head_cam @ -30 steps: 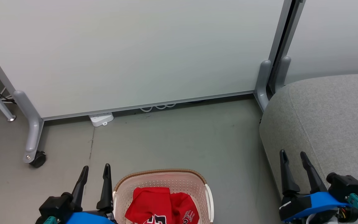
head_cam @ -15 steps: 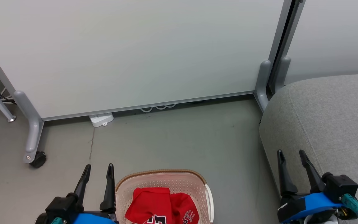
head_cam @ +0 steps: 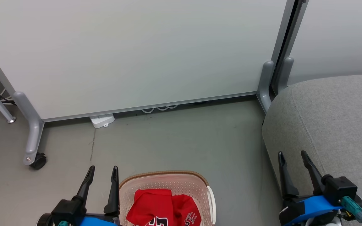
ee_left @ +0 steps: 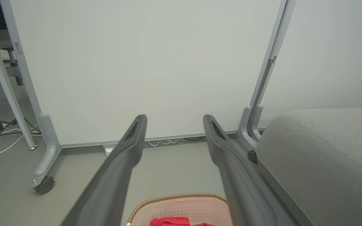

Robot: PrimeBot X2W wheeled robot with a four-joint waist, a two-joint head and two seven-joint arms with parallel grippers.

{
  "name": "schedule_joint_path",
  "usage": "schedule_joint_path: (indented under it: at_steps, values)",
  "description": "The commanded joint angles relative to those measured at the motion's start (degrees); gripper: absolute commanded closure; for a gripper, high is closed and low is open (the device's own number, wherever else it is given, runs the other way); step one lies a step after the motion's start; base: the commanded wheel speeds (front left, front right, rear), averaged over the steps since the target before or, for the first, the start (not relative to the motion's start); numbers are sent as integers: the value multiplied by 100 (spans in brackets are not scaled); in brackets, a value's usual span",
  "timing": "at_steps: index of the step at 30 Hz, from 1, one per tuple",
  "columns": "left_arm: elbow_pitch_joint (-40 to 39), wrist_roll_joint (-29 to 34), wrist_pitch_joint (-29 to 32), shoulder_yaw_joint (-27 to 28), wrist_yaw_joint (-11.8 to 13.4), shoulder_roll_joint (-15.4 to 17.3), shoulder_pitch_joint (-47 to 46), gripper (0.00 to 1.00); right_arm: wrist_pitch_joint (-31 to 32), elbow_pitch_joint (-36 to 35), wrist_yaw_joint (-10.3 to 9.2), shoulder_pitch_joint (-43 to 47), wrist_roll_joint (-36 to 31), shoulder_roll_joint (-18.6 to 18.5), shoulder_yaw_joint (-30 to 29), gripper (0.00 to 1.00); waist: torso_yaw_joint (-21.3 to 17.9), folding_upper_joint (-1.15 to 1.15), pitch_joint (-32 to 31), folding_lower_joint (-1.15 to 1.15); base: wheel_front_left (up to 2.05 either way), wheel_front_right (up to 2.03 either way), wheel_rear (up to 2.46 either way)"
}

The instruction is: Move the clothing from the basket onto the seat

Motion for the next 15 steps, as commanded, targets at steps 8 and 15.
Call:
schedule_joint_path:
  at_steps: [8,15]
  values:
    - [-2,-33,-30,-21,25,31,66,0,-24,-15,-2,49,14,-23,-3,0,-6,0,-4,0,0,0,0]
    - [97,-37,-28,-44,-50,30,61,0,9,-118,-2,-65,16,-22,100,0,-106,0,191,0,0,0,0]
